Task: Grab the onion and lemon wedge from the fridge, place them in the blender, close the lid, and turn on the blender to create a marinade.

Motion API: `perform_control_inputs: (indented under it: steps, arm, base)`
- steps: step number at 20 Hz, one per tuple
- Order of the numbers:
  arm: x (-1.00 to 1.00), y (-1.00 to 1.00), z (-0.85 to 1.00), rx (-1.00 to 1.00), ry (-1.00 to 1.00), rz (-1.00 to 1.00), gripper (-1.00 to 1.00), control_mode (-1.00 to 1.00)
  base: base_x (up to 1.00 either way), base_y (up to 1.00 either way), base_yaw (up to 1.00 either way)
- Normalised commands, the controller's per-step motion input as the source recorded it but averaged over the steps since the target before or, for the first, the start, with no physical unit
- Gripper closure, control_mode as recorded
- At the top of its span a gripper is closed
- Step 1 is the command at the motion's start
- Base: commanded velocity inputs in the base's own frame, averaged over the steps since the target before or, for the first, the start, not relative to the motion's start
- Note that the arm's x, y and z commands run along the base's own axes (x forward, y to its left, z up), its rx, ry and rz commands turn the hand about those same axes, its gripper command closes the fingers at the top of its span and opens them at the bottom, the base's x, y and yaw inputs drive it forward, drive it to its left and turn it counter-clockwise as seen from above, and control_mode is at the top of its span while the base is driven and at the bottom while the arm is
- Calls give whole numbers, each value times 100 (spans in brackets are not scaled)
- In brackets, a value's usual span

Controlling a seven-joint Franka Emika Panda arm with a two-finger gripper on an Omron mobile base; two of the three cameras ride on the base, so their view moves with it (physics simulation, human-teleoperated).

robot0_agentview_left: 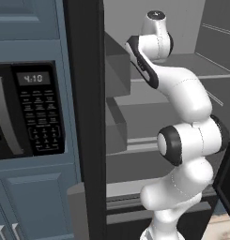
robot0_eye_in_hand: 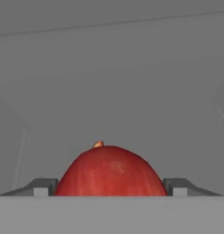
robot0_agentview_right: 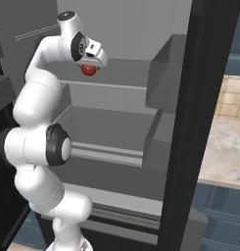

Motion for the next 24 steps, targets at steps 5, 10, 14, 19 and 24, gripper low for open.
perform_control_inputs:
  steps: [5,10,14,19,24]
  arm:
    - [-33,-5,-29,0,-12,-2,100,-100]
    - [-81,0,-34,0,-39,-11,100,-100]
    - [-96,-2,8,0,-18,-8,100,-100]
    - [-100,-26,22,0,0,0,100,-100]
    - [-100,-32,4,0,0,0,100,-100]
  base:
    - [0,0,0]
    - [0,0,0]
    - [0,0,0]
    - [0,0,0]
    - [0,0,0]
